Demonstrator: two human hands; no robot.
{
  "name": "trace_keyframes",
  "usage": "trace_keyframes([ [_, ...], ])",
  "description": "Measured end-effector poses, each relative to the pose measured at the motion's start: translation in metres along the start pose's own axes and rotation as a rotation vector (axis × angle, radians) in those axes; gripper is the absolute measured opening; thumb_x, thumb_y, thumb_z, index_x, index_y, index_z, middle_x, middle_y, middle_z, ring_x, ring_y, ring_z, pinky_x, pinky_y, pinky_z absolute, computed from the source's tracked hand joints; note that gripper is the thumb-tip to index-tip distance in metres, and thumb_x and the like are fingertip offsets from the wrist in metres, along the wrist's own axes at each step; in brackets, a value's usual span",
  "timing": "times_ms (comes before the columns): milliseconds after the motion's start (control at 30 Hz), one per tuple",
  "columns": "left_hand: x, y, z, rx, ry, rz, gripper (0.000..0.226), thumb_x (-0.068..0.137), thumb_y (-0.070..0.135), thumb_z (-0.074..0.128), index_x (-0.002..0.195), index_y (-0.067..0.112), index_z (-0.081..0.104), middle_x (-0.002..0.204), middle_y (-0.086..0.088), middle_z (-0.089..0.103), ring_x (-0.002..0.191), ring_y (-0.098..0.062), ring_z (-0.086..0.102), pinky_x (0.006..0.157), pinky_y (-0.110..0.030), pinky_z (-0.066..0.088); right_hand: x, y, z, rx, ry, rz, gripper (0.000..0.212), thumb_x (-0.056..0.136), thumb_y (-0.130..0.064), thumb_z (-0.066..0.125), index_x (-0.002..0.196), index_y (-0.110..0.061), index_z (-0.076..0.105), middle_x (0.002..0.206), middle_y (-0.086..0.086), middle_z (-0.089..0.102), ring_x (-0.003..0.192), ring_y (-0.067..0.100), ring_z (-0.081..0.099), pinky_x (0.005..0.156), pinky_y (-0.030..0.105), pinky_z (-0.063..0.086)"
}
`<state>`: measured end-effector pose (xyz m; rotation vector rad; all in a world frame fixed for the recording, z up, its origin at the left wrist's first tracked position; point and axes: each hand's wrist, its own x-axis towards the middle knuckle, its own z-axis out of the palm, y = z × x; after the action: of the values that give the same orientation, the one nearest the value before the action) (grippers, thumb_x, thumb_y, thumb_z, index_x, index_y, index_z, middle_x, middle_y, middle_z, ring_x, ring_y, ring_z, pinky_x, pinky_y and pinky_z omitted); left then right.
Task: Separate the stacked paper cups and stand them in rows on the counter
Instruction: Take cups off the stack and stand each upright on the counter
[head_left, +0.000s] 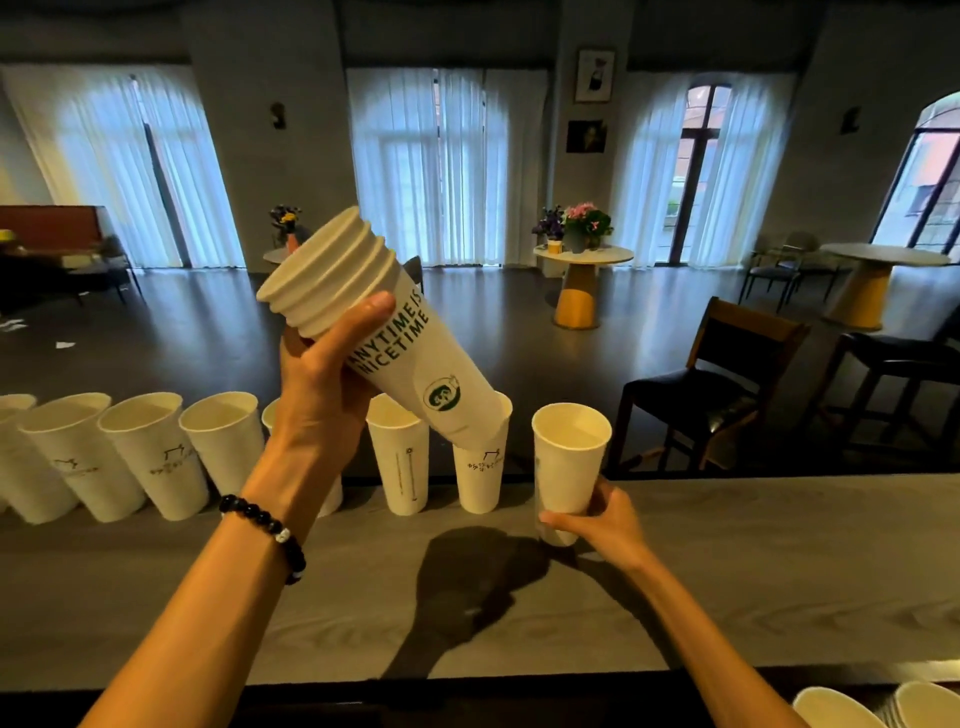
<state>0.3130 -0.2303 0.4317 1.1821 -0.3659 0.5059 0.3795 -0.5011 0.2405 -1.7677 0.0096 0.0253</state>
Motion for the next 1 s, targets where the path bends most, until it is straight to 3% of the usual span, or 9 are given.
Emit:
trace_keyframes([
  [200, -0.014, -0.015, -0.028, 0.041, 0.073, -0.053, 0.113, 0.05, 0.049, 0.094, 0.141, 0.003, 0.045, 0.114, -0.007, 0.064, 0.11, -0.021, 0.063, 0.084, -0.031, 0.055, 0.028, 0.004, 0.022, 0.05, 0.036, 0.0, 0.089, 0.059, -0.018, 0.092, 0.137, -0.022, 0.047, 0.133, 0.003, 0.059, 0.121, 0.025, 0.056, 0.098, 0.054, 0.05],
  [367, -0.015, -0.023, -0.04, 0.045, 0.109, -0.068, 0.112, 0.047, 0.049, 0.094, 0.139, 0.008, 0.047, 0.108, 0.0, 0.068, 0.106, -0.015, 0.066, 0.085, -0.03, 0.055, 0.045, 0.007, 0.033, 0.08, 0.059, -0.002, 0.086, 0.063, -0.011, 0.089, 0.138, -0.018, 0.046, 0.132, 0.003, 0.057, 0.122, 0.027, 0.054, 0.094, 0.052, 0.052],
  [500, -0.014, -0.028, -0.038, 0.029, 0.1, -0.072, 0.112, 0.047, 0.048, 0.095, 0.14, 0.007, 0.046, 0.107, 0.0, 0.068, 0.106, -0.016, 0.066, 0.085, -0.031, 0.056, 0.052, 0.013, 0.033, 0.102, 0.055, 0.025, 0.085, 0.062, -0.012, 0.09, 0.135, -0.024, 0.048, 0.13, 0.002, 0.059, 0.119, 0.024, 0.056, 0.095, 0.056, 0.051],
  [700, -0.015, -0.036, -0.03, 0.048, 0.062, -0.095, 0.11, 0.052, 0.046, 0.094, 0.142, 0.006, 0.045, 0.12, -0.016, 0.063, 0.115, -0.027, 0.063, 0.09, -0.036, 0.056, 0.063, 0.02, 0.03, 0.122, 0.039, 0.03, 0.085, 0.062, -0.014, 0.09, 0.134, -0.028, 0.048, 0.128, -0.002, 0.059, 0.12, 0.024, 0.056, 0.095, 0.058, 0.051],
  [867, -0.02, -0.041, -0.024, 0.049, 0.04, -0.118, 0.103, 0.049, 0.047, 0.095, 0.136, 0.012, 0.052, 0.118, -0.013, 0.066, 0.116, -0.029, 0.063, 0.09, -0.038, 0.056, 0.068, 0.025, 0.028, 0.102, 0.027, 0.031, 0.088, 0.06, -0.016, 0.091, 0.134, -0.031, 0.047, 0.128, -0.003, 0.059, 0.12, 0.025, 0.056, 0.095, 0.058, 0.051],
  [1000, -0.024, -0.046, -0.015, 0.042, 0.007, -0.163, 0.099, 0.047, 0.05, 0.095, 0.13, 0.014, 0.055, 0.121, -0.018, 0.066, 0.116, -0.031, 0.064, 0.09, -0.038, 0.057, 0.057, 0.028, 0.015, 0.131, 0.009, 0.073, 0.105, 0.054, -0.007, 0.093, 0.14, -0.032, 0.038, 0.126, -0.003, 0.056, 0.114, 0.022, 0.056, 0.084, 0.053, 0.058],
])
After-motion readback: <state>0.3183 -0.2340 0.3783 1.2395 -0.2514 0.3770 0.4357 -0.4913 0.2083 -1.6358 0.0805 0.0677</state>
